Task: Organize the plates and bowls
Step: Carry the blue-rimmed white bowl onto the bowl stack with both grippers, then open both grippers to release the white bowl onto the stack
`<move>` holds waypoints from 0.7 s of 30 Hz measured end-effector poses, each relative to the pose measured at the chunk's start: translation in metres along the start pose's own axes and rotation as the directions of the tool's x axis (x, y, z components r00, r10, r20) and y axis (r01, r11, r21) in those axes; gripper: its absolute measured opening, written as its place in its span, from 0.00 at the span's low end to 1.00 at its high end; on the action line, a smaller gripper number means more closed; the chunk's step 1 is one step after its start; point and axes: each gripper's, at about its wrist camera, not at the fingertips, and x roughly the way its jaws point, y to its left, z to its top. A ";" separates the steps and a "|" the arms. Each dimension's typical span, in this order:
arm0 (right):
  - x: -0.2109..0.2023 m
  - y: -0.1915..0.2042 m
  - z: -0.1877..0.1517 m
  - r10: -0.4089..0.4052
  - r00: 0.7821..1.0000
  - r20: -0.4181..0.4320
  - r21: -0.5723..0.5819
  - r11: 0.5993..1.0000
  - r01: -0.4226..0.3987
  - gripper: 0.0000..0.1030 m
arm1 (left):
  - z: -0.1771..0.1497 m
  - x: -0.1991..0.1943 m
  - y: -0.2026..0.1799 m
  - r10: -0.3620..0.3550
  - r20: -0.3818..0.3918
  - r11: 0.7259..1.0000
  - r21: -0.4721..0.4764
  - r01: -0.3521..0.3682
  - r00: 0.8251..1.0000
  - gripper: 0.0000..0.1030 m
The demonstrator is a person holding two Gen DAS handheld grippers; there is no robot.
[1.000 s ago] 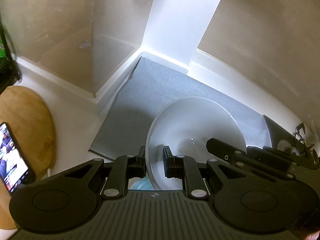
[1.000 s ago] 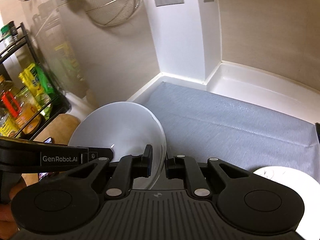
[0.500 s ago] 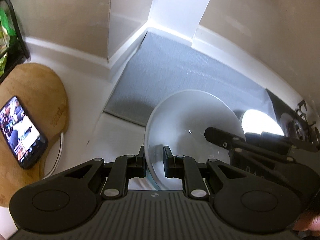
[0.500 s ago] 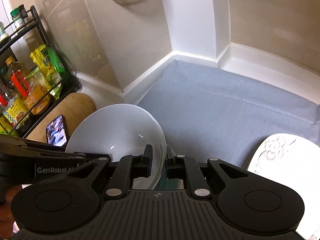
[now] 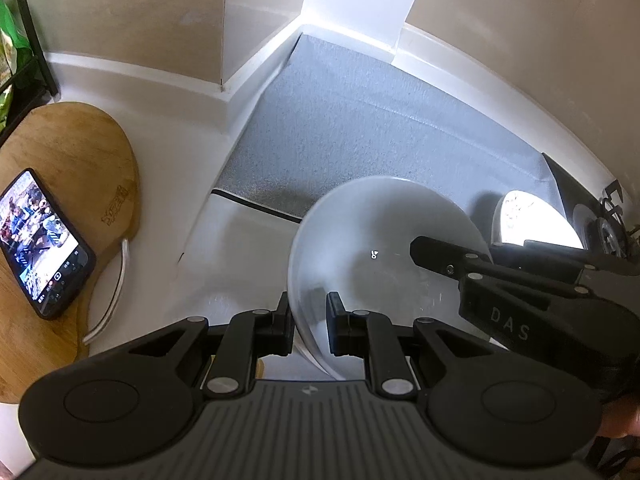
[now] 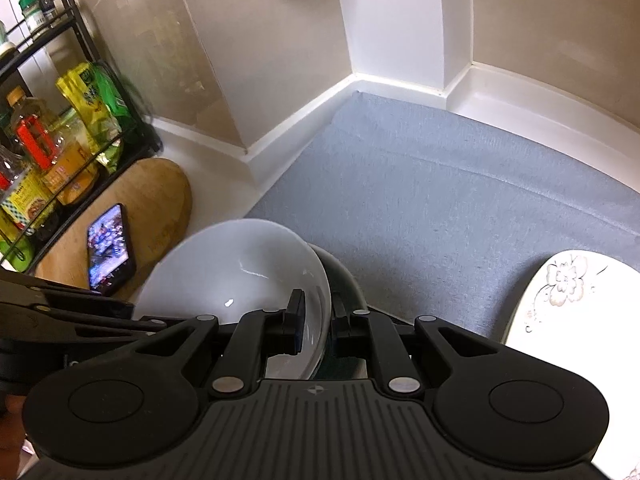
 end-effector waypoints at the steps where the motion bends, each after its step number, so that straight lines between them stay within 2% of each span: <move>1: 0.001 -0.001 0.000 -0.006 1.000 -0.003 0.003 1.000 0.006 0.13 | 0.001 0.000 0.000 0.002 -0.002 1.000 0.000 -0.002 1.000 0.17; 10: 0.004 -0.006 -0.001 -0.003 1.000 -0.021 -0.011 1.000 0.003 0.13 | 0.003 0.001 -0.001 0.002 -0.001 1.000 0.009 -0.002 1.000 0.17; 12: 0.004 -0.005 -0.001 -0.002 1.000 -0.027 -0.017 1.000 0.002 0.13 | 0.003 -0.002 -0.001 0.008 0.012 1.000 0.008 -0.008 1.000 0.20; 14: 0.003 -0.003 -0.001 -0.008 0.999 -0.032 -0.024 1.000 0.007 0.13 | 0.003 -0.006 -0.002 0.018 0.031 1.000 0.016 -0.018 0.999 0.30; 15: 0.003 -0.002 -0.001 -0.010 0.999 -0.035 -0.027 1.000 0.009 0.14 | 0.003 -0.009 -0.002 0.022 0.045 1.000 0.017 -0.023 0.999 0.42; 18: 0.003 0.000 0.000 -0.016 0.999 -0.044 -0.043 0.999 0.014 0.15 | 0.003 -0.012 -0.001 0.035 0.071 0.999 0.013 -0.036 0.997 0.64; 21: 0.003 0.002 0.000 -0.013 0.999 -0.047 -0.054 0.998 0.011 0.18 | 0.003 -0.012 0.002 0.036 0.082 0.999 -0.005 -0.036 0.996 0.80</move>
